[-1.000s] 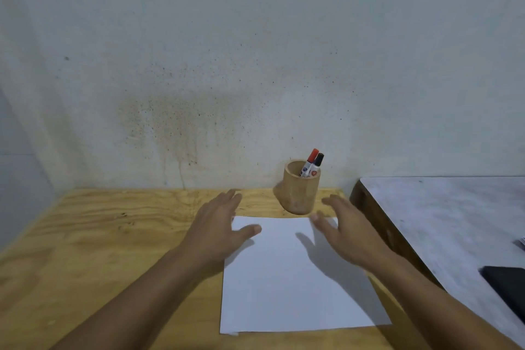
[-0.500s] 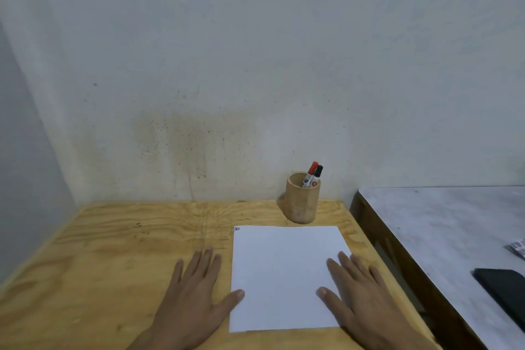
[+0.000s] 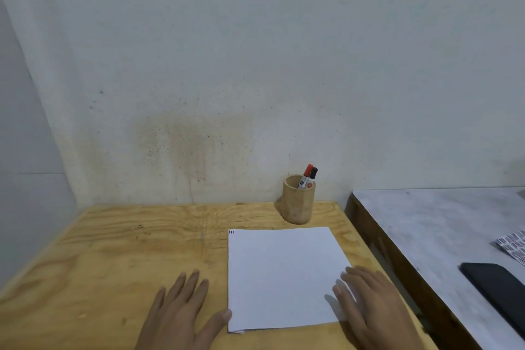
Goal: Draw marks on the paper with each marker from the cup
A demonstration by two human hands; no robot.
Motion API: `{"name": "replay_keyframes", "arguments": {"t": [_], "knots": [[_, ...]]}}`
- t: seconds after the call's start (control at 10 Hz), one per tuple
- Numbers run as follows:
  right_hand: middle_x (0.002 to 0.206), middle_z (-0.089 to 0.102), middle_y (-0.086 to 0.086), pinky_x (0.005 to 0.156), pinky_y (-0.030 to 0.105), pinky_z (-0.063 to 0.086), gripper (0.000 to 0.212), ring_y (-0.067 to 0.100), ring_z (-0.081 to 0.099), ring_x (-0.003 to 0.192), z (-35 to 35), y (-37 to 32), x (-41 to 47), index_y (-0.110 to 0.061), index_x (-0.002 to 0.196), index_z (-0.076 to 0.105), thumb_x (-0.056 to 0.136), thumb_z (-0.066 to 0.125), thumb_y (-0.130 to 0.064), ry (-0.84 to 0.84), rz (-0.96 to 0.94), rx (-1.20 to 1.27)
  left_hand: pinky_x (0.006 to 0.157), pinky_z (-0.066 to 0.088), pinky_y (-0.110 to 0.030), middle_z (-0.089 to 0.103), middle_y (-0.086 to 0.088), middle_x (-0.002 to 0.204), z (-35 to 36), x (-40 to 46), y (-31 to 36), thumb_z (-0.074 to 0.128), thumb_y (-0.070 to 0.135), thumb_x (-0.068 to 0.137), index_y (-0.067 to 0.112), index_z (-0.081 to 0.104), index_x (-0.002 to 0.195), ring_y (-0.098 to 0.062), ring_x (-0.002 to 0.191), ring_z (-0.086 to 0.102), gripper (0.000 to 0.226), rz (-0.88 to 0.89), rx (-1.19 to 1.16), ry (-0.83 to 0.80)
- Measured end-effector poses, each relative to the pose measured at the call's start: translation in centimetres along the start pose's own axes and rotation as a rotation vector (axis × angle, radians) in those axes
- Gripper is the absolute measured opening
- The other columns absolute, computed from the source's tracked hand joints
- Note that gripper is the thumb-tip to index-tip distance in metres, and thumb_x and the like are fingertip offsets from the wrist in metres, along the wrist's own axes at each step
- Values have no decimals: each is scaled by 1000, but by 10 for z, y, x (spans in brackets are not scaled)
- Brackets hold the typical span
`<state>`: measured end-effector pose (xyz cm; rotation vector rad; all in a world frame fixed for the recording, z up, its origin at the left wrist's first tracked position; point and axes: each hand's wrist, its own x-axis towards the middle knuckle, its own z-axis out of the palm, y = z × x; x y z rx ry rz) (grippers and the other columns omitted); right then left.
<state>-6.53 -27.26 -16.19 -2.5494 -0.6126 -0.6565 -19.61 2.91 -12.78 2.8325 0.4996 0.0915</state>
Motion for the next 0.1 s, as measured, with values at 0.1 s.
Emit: {"name": "replay_keyframes", "arguments": {"t": [0.1], "knots": [[95,78,-5,84,48,57,56,17,72,92,1,5,-17,-21,80,79,89,42,-62,155,13,73,111,18,-58,27,51,134,-21,-24,-11,-2,95,56,1,45,134,-46,139,24,131,253,-236,-56]]}}
